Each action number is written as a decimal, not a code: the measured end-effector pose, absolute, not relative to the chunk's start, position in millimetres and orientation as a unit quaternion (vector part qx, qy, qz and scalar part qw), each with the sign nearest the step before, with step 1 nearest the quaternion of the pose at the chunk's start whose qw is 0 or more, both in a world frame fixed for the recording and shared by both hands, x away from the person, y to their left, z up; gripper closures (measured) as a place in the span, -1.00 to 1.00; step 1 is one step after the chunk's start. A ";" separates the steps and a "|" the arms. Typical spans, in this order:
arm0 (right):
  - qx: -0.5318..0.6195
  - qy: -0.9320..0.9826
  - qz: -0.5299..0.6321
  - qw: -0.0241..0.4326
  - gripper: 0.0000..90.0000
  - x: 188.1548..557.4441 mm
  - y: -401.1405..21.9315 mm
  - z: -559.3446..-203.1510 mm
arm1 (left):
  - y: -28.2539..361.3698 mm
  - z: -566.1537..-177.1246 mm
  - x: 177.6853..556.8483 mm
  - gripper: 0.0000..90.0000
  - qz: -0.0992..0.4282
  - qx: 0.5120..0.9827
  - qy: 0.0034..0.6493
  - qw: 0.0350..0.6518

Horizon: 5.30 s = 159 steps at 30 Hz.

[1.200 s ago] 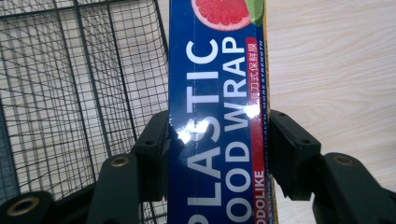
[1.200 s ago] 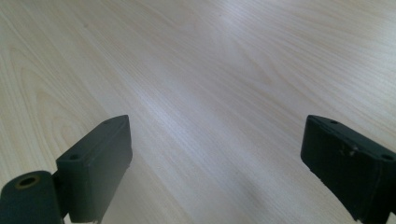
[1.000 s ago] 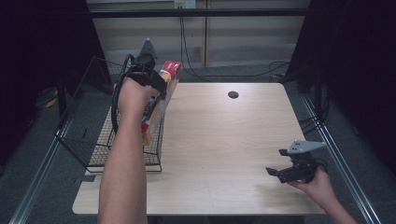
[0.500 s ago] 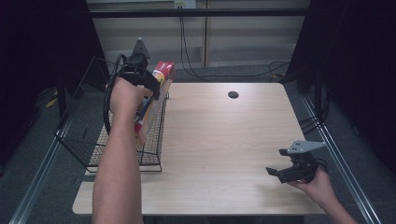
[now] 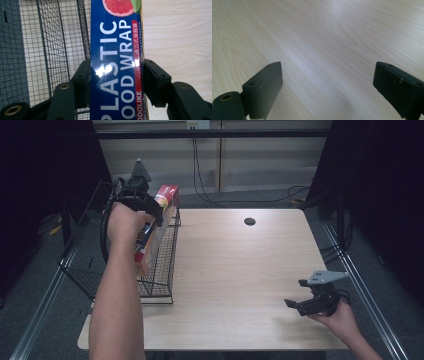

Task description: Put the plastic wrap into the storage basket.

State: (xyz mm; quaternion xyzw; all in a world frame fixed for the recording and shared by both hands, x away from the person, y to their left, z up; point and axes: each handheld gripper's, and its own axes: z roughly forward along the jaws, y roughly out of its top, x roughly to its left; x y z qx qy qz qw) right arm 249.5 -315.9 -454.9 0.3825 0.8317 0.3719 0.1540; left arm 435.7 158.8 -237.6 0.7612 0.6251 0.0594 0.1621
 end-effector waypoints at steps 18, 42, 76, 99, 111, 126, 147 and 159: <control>0.384 0.831 0.372 0.153 -0.80 249.7 -315.1 -455.5 | 183.9 -235.3 430.7 0.04 0.064 0.744 0.645 0.165; 0.384 0.832 0.372 0.152 -0.80 249.5 -314.3 -456.0 | 210.9 -232.5 425.4 0.04 0.076 0.728 0.665 0.150; 0.386 0.829 0.374 0.153 -0.80 249.7 -314.9 -455.7 | 238.2 -224.5 418.2 0.04 0.082 0.710 0.682 0.154; 0.387 0.832 0.369 0.149 -0.80 249.9 -312.0 -457.7 | 258.1 -240.1 416.3 0.03 0.091 0.697 0.698 0.139; 0.386 0.832 0.370 0.148 -0.80 249.4 -312.5 -457.1 | 263.6 -242.0 414.1 0.03 0.088 0.696 0.699 0.141; 0.384 0.833 0.368 0.150 -0.80 249.8 -311.6 -457.7 | 270.7 -253.1 414.2 0.03 0.086 0.685 0.711 0.132; 0.384 0.832 0.373 0.145 -0.80 250.0 -310.2 -457.7 | 278.1 -266.5 417.3 0.02 0.081 0.683 0.716 0.122; 0.385 0.832 0.373 0.143 -0.80 250.0 -310.3 -457.3 | 268.5 -270.7 421.9 0.01 0.082 0.688 0.711 0.123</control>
